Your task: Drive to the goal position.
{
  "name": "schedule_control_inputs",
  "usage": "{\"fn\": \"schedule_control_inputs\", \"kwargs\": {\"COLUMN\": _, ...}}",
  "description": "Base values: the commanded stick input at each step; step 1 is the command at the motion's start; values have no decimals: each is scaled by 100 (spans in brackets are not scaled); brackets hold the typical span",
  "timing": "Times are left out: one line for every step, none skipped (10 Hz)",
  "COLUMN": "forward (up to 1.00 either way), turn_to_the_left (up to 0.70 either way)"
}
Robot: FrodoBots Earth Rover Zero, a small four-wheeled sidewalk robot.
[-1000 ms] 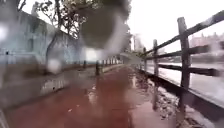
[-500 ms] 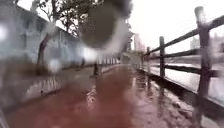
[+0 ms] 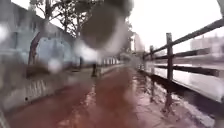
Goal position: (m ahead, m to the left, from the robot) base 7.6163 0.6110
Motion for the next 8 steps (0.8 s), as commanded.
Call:
{"fn": "schedule_control_inputs", "kwargs": {"forward": 100, "turn_to_the_left": 1}}
{"fn": "schedule_control_inputs", "kwargs": {"forward": 100, "turn_to_the_left": 1}}
{"fn": "schedule_control_inputs", "kwargs": {"forward": 100, "turn_to_the_left": 1}}
{"fn": "schedule_control_inputs", "kwargs": {"forward": 100, "turn_to_the_left": -39}}
{"fn": "schedule_control_inputs", "kwargs": {"forward": 100, "turn_to_the_left": -39}}
{"fn": "schedule_control_inputs", "kwargs": {"forward": 100, "turn_to_the_left": -1}}
{"fn": "schedule_control_inputs", "kwargs": {"forward": 100, "turn_to_the_left": 1}}
{"fn": "schedule_control_inputs", "kwargs": {"forward": 100, "turn_to_the_left": 1}}
